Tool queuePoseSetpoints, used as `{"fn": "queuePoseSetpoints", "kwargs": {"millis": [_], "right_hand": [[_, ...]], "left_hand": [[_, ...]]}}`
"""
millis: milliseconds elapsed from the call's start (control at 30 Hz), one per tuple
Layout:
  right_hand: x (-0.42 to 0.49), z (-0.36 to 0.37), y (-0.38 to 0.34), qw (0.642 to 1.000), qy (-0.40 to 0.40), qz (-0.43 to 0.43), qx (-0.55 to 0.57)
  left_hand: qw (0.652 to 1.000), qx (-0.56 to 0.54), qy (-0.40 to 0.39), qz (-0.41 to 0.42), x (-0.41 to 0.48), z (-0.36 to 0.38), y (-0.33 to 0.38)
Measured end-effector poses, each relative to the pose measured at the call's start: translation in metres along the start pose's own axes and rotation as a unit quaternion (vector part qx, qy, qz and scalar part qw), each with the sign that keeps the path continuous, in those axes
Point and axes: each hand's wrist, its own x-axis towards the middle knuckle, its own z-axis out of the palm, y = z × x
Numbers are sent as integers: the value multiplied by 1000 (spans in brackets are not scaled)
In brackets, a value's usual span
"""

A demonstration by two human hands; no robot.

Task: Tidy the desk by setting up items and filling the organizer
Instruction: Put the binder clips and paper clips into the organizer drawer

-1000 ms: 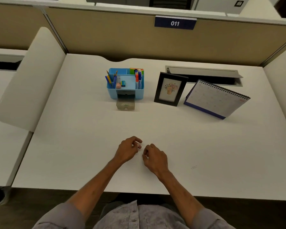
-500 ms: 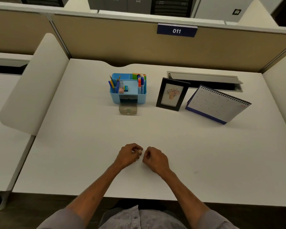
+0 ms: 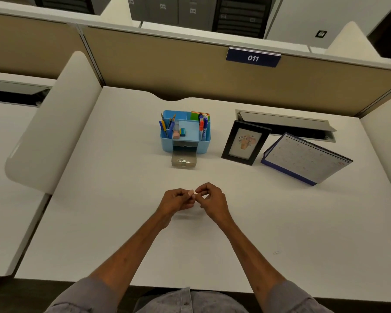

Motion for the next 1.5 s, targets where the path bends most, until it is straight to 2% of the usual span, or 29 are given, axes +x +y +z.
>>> {"fn": "queuePoseSetpoints", "kwargs": {"millis": [167, 333, 400, 533, 633, 733, 800, 967, 1233, 1400, 1500], "right_hand": [[19, 13, -15, 998, 1, 48, 44], [58, 25, -44, 996, 5, 71, 55], [78, 25, -55, 997, 27, 69, 22], [113, 19, -73, 989, 77, 53, -111], [129, 18, -78, 977, 73, 34, -197], [136, 20, -76, 972, 58, 26, -226], [133, 19, -71, 976, 72, 20, -206], [103, 1, -31, 983, 129, 45, -120], [2, -73, 72, 976, 184, 109, -40], [-69, -134, 134, 954, 251, 158, -42], [-101, -155, 160, 955, 237, 160, -76]], "left_hand": [[997, -15, 73, 33, 21, -12, 17], [993, -8, 102, 58, 38, -27, 35], [993, -2, 108, 49, 45, -31, 39], [995, 15, 96, 20, 54, -33, 42], [997, 30, 73, 2, 53, -36, 36], [997, 42, 56, -13, 49, -40, 31], [997, 48, 51, -23, 47, -41, 29], [997, 49, 52, -38, 41, -32, 15], [995, 85, -17, -39, 33, 28, -1], [985, 149, -75, -45, 23, 90, -23], [974, 189, -122, -31, 12, 122, -37]]}}
